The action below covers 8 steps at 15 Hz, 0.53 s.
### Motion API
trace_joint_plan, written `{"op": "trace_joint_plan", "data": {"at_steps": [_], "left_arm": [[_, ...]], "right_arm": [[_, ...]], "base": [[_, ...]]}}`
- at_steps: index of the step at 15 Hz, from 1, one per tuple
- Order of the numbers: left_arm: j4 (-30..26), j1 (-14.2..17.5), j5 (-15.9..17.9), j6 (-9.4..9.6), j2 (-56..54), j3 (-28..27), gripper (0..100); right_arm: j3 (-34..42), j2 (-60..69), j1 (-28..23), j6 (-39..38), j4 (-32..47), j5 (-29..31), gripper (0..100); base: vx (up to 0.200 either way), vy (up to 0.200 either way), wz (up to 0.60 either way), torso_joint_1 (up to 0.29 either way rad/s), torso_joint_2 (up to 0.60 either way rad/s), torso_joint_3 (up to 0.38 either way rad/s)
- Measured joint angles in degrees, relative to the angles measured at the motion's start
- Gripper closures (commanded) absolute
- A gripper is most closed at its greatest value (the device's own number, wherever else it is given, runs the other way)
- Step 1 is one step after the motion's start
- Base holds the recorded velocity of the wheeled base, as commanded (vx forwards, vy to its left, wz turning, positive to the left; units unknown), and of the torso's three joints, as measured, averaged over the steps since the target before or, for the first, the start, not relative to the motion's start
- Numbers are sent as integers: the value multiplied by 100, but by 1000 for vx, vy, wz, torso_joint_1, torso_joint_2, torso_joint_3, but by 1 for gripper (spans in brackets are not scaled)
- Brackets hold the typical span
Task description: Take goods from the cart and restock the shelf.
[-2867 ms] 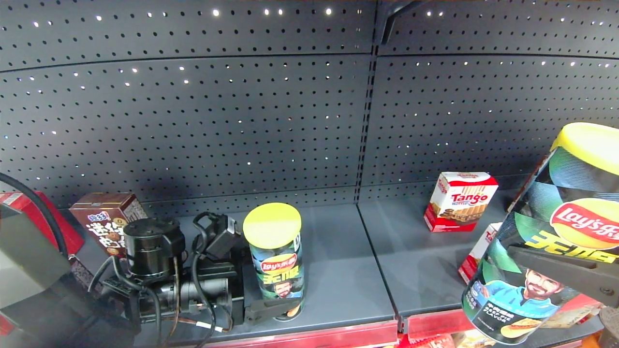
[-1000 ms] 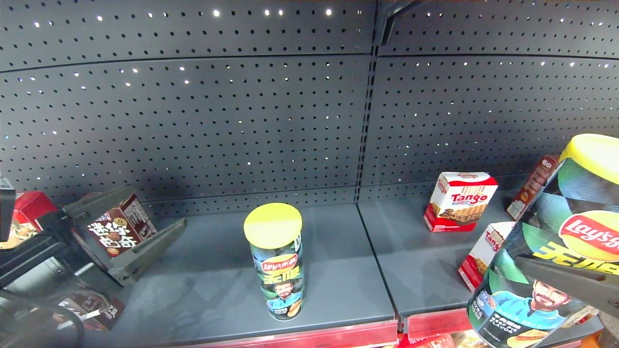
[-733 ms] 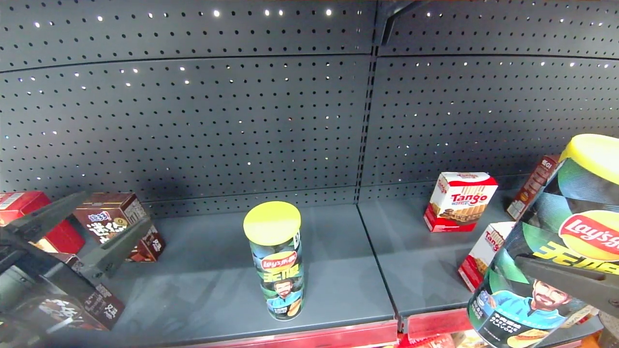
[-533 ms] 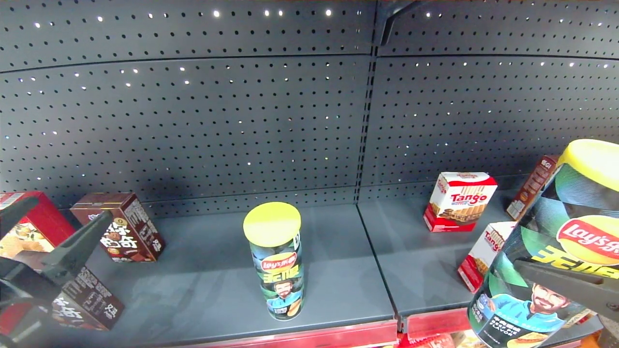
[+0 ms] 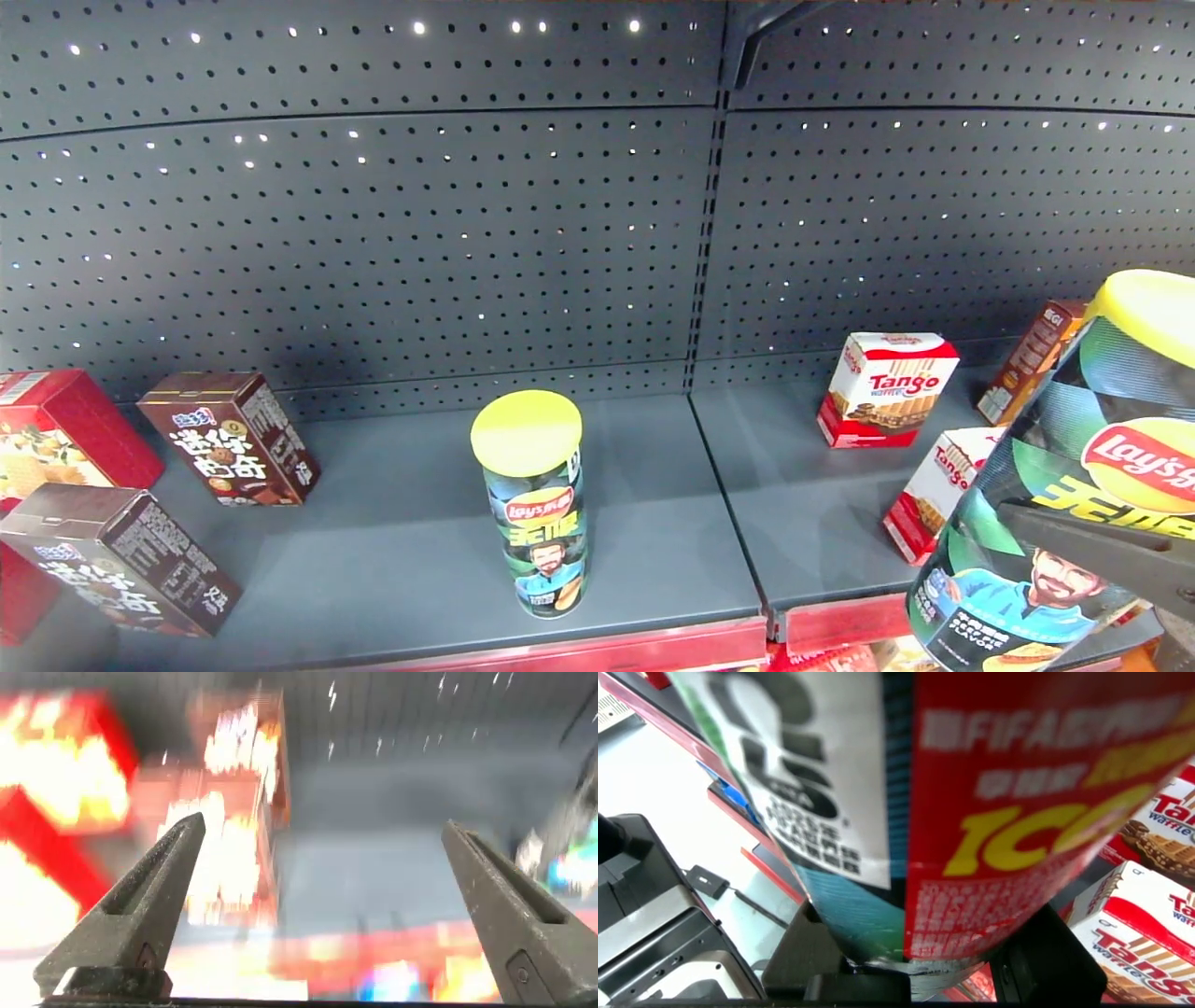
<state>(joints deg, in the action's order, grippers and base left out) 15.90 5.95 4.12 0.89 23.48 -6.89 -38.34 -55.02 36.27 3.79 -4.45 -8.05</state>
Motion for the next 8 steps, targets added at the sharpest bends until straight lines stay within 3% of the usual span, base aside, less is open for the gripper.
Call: {"op": "trace_joint_plan", "data": {"at_steps": [2, 4, 8], "left_arm": [[-1089, 284, -35, -56, -861, -96, 0], [-1268, 661, -32, -189, -1334, -124, 0], [-1303, 824, -271, -208, -1694, 157, 0]], "right_arm": [[0, 0, 4, 1, -4, -2, 100], [-2, 9, 2, 0, -6, -2, 100], [-7, 33, -105, -2, -26, 17, 100]], "base": [[0, 0, 0, 0, 0, 0], [0, 0, 0, 0, 0, 0], [0, 0, 0, 0, 0, 0]]}}
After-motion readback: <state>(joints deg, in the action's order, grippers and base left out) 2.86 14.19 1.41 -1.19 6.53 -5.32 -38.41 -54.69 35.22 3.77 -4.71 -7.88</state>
